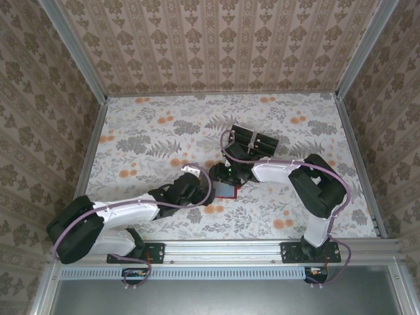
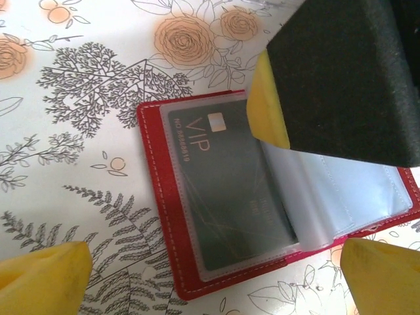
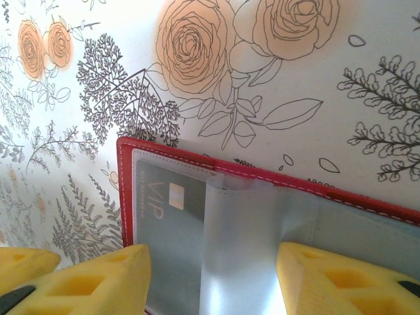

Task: Put the credit cards into the card holder
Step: Flip over the card slot on the card holder.

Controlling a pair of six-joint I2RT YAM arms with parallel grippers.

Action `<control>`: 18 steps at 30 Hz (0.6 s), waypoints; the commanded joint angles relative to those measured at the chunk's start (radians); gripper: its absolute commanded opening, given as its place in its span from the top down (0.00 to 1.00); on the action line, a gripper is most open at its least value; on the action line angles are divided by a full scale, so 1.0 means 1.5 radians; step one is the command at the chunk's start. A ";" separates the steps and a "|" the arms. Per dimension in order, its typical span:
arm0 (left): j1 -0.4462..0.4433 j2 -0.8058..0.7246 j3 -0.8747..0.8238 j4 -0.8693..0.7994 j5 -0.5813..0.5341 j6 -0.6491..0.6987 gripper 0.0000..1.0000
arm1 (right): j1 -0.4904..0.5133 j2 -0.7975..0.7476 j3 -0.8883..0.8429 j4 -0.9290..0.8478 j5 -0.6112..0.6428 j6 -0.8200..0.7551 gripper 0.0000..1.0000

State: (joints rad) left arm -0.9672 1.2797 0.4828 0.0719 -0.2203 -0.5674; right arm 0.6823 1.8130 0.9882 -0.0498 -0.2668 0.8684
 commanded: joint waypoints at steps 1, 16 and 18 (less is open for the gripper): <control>-0.007 0.023 0.027 0.021 0.003 0.021 0.00 | -0.001 0.005 -0.017 -0.005 -0.012 0.018 0.45; -0.009 0.094 0.071 0.015 -0.021 0.041 0.00 | -0.005 -0.003 -0.029 0.010 -0.023 0.019 0.45; -0.009 0.102 0.074 0.009 -0.031 0.041 0.00 | -0.005 -0.005 -0.030 0.011 -0.024 0.018 0.45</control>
State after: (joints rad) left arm -0.9749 1.4147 0.5686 0.0986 -0.2348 -0.5282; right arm 0.6754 1.8122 0.9726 -0.0212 -0.2836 0.8871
